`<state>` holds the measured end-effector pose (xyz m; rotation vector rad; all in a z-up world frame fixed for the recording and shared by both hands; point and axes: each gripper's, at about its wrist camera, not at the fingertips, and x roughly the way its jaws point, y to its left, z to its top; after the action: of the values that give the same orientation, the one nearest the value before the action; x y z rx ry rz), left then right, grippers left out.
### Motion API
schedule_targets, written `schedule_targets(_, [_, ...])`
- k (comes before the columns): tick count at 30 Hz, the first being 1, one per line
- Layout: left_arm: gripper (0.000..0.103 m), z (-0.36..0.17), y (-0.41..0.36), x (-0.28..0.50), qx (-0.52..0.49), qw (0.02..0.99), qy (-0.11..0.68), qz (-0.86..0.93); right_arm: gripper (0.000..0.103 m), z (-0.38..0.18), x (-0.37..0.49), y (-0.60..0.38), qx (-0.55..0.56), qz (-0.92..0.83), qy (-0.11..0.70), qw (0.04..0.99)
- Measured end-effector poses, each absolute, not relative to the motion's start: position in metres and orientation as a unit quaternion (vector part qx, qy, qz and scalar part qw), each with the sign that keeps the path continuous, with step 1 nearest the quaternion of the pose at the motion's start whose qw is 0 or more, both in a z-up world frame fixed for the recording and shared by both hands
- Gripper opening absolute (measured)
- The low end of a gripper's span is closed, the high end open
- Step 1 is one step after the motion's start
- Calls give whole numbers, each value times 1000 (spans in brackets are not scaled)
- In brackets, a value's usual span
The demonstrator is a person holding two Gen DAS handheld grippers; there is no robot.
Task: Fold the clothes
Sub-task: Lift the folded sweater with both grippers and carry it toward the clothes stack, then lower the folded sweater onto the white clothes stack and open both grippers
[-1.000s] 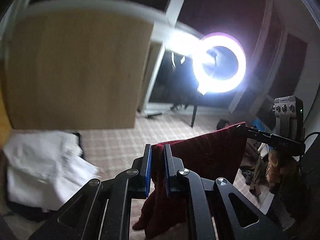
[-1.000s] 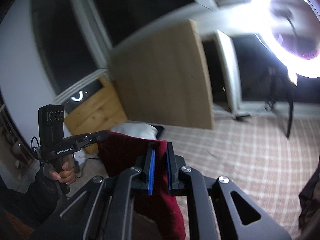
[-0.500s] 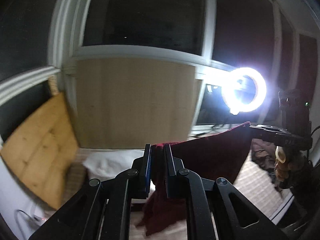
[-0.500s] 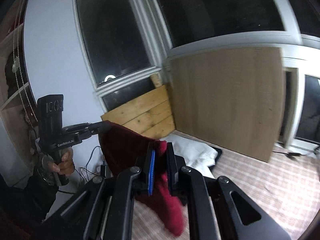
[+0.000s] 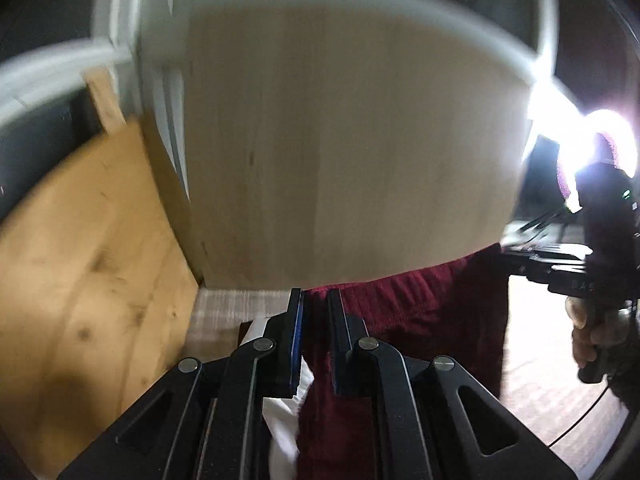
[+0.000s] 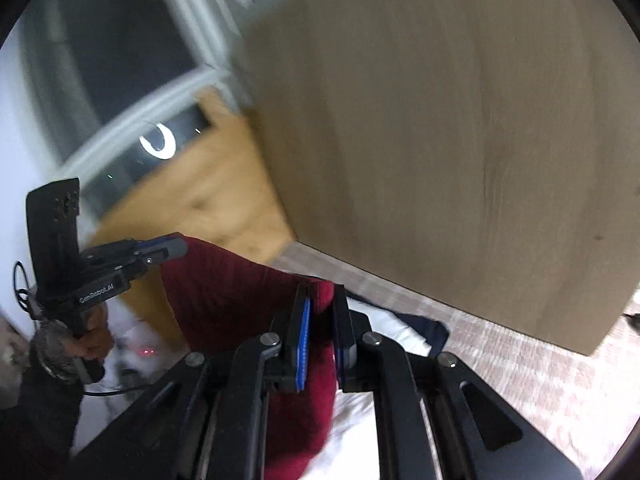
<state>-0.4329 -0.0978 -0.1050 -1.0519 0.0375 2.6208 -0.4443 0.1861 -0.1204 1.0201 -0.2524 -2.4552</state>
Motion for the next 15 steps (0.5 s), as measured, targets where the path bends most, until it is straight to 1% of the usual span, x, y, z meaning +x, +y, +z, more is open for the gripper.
schedule_targets(3, [10,-147,-95,-479,-402,161,5,901,10,-155,-478,182,408,-885,-65,214])
schedule_targets(6, [11,-175,-91,-509,-425,159,-2,891,11,-187,-507,178,442,-875,-35,195])
schedule_targets(7, [11,-182,-90,-516,-433,158,-6,887,13,-195,-514,176,454,-871,-24,186])
schedule_targets(8, [11,-187,-90,-521,-441,158,-12,884,21,-200,-517,175,468,-867,-12,172])
schedule_targets(9, [12,-189,-90,-525,-447,155,-13,881,23,-202,-518,175,474,-866,-1,160])
schedule_targets(11, [13,-188,-89,-527,-447,152,-5,882,25,-197,-512,178,463,-874,15,147])
schedule_targets(12, [16,-183,-89,-525,-440,146,4,886,27,-191,-508,181,454,-880,20,138])
schedule_targets(13, [16,-177,-90,-522,-432,138,12,891,29,-184,-503,184,445,-886,18,133])
schedule_targets(15, [16,-161,-101,-509,-414,130,5,901,29,-168,-491,189,425,-896,10,127])
